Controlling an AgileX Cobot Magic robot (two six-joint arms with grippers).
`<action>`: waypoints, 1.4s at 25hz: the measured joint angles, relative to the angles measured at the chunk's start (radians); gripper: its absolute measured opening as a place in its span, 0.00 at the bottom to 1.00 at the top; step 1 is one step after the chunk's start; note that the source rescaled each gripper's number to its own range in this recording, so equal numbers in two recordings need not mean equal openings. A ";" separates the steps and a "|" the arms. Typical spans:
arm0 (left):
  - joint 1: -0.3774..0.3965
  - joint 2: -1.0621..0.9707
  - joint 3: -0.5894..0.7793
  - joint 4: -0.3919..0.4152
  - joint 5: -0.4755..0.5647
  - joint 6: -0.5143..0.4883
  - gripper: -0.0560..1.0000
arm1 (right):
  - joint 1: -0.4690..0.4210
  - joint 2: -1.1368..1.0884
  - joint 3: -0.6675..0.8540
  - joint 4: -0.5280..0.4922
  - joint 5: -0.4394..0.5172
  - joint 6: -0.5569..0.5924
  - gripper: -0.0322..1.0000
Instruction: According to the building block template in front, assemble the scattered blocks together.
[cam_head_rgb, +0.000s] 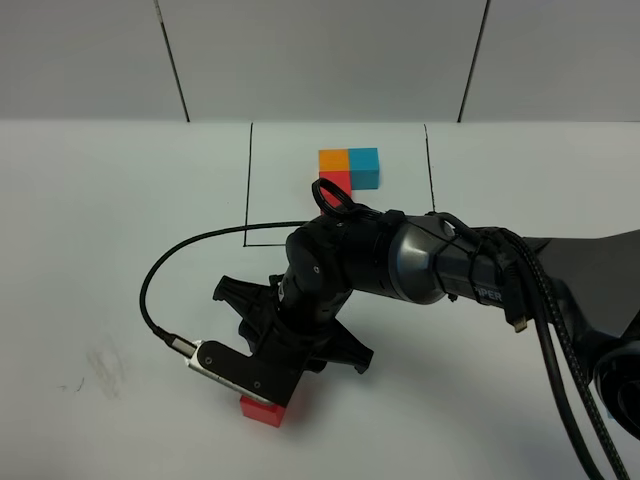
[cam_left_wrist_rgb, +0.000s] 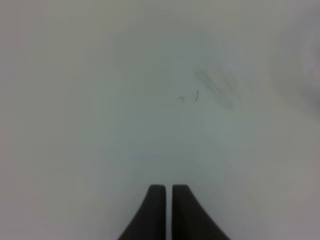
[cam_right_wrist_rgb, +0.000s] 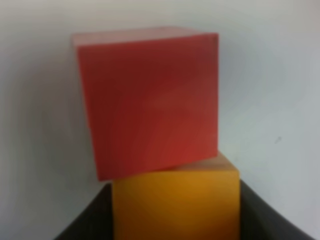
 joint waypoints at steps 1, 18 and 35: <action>0.000 0.000 0.000 0.000 0.000 0.000 0.05 | 0.000 0.000 0.000 -0.004 0.001 0.001 0.52; 0.000 0.000 0.000 0.000 0.000 0.001 0.05 | 0.000 0.000 -0.004 -0.046 0.033 0.031 0.52; 0.000 0.000 0.000 0.000 0.000 0.001 0.05 | 0.000 0.000 -0.004 -0.049 0.032 0.079 0.54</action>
